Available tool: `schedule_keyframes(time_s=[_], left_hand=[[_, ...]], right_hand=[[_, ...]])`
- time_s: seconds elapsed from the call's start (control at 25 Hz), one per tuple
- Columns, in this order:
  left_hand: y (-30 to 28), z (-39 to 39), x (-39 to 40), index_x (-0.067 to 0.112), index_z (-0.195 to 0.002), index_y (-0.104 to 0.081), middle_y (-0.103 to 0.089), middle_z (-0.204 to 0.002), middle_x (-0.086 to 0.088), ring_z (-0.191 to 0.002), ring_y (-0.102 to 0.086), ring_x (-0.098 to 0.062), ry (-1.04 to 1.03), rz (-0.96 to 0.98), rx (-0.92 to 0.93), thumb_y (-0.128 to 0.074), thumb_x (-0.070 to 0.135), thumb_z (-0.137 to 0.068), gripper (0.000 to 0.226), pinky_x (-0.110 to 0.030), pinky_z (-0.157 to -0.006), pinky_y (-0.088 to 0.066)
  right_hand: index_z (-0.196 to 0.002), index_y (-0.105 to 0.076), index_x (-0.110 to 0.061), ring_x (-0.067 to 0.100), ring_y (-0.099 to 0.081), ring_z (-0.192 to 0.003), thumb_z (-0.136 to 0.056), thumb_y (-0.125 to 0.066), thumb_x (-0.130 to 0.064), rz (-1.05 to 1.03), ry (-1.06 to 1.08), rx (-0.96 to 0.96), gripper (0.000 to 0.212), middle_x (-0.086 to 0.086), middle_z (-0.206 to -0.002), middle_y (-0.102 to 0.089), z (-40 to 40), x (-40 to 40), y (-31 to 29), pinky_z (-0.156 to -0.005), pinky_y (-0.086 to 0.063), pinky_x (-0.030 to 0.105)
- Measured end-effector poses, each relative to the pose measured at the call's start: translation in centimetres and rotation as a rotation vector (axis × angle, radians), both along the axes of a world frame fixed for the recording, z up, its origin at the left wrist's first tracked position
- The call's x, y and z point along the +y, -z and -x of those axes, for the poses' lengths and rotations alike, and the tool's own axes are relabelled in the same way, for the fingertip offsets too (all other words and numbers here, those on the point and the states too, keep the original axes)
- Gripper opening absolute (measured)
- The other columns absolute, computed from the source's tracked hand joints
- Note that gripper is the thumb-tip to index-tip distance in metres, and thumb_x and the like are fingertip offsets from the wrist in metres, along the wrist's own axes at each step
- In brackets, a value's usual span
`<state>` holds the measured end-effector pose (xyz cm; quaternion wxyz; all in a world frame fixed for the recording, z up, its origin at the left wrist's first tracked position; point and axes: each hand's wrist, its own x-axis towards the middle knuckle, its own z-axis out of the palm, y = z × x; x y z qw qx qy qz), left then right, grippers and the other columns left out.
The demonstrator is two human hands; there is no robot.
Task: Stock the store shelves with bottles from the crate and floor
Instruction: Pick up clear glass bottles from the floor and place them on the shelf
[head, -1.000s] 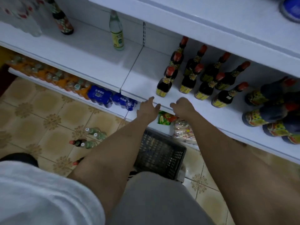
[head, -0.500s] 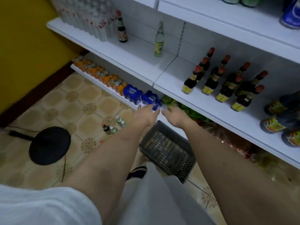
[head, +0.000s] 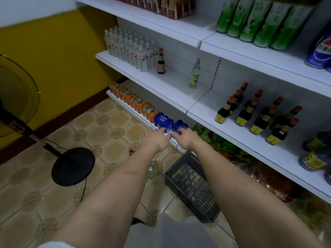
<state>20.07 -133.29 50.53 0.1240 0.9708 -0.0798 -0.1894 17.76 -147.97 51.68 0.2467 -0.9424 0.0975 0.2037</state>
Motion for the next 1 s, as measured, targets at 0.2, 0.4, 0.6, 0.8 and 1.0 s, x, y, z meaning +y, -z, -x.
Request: schedule_keyframes(time_s=[0.2,0.4,0.6,0.8,1.0], left_hand=[[-0.9,-0.5,7.1,0.031,-0.149,-0.032,-0.039,-0.153,-0.009,-0.145,-0.022,-0.028,-0.033,0.002,-0.015,-0.015,0.06,-0.093,0.066,-0.056,-0.116,-0.017],[-0.1,-2.6,17.4,0.028,-0.148,-0.035,-0.034,-0.156,-0.009,-0.145,-0.023,-0.028,-0.022,-0.033,-0.019,-0.021,0.061,-0.095,0.065,-0.057,-0.116,-0.018],[2.1,-4.6,28.3,0.027,-0.15,-0.033,-0.036,-0.155,-0.009,-0.147,-0.018,-0.03,-0.005,-0.064,0.059,-0.022,0.062,-0.096,0.066,-0.056,-0.116,-0.015],[2.3,-8.0,31.3,0.027,-0.151,-0.032,-0.034,-0.156,-0.011,-0.148,-0.017,-0.03,0.114,-0.102,0.095,-0.021,0.062,-0.097,0.065,-0.056,-0.118,-0.014],[1.8,-13.1,27.6,0.027,-0.149,-0.035,-0.038,-0.153,-0.01,-0.145,-0.023,-0.028,0.232,-0.094,0.072,-0.024,0.061,-0.096,0.063,-0.054,-0.116,-0.018]], right_hand=[[-0.145,-0.043,-0.02,0.036,-0.044,-0.129,-0.094,-0.026,-0.065,0.069,-0.068,-0.014,0.07,0.014,-0.146,-0.045,-1.5,7.1,-0.6,-0.107,-0.038,0.049],[-0.147,-0.041,-0.017,0.039,-0.041,-0.133,-0.098,-0.026,-0.061,0.027,-0.06,-0.006,0.067,0.018,-0.148,-0.042,-3.1,17.2,0.7,-0.109,-0.036,0.049],[-0.15,-0.037,-0.015,0.035,-0.04,-0.137,-0.099,-0.031,-0.053,-0.049,0.065,0.029,0.064,0.014,-0.153,-0.04,-3.6,27.4,3.3,-0.112,-0.035,0.046],[-0.15,-0.037,-0.015,0.032,-0.038,-0.139,-0.1,-0.033,-0.053,-0.033,0.178,0.049,0.063,0.012,-0.155,-0.037,-4.7,29.8,3.7,-0.114,-0.033,0.047],[-0.144,-0.043,-0.016,0.039,-0.043,-0.13,-0.099,-0.031,-0.053,0.016,0.267,0.03,0.06,0.019,-0.146,-0.044,-9.8,26.7,3.3,-0.108,-0.037,0.046]])
